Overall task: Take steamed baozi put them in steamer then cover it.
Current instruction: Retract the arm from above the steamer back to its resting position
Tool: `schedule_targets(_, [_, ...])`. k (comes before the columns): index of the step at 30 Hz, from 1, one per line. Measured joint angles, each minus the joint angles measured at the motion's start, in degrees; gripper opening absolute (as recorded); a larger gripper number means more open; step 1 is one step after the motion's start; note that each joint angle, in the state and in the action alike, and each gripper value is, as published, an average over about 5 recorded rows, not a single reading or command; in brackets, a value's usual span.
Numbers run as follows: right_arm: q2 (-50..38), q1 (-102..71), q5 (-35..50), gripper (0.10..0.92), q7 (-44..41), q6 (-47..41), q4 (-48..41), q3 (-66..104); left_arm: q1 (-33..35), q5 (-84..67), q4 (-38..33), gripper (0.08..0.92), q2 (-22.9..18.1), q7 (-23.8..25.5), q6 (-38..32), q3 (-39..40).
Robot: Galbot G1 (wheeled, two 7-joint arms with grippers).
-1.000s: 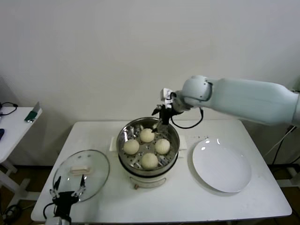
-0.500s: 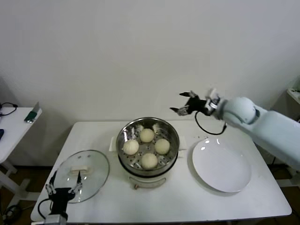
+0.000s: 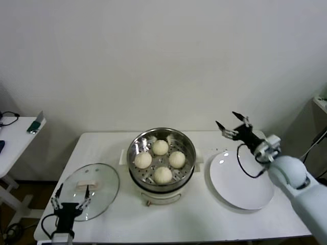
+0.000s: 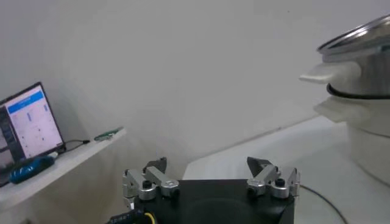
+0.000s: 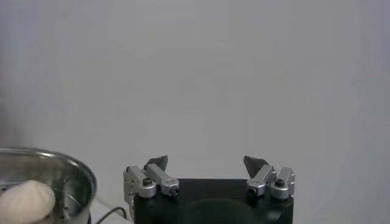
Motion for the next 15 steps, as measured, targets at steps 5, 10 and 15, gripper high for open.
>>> schedule_targets(5, [5.14, -13.07, -2.28, 0.823, -0.32, 4.68, 0.24, 7.82, 0.37, 9.87, 0.83, 0.823, 0.79, -5.21, -0.53, -0.40])
schedule_targets(10, [9.47, -21.55, -3.87, 0.823, -0.82, 8.50, -0.13, 11.82, 1.12, 24.15, 1.81, 0.823, 1.88, -10.47, -0.12, -0.43])
schedule_targets(15, [12.81, -26.44, -5.26, 0.823, -1.37, 11.49, -0.45, 13.45, 0.72, 38.04, 3.74, 0.823, 2.41, -13.13, 1.52, 0.22])
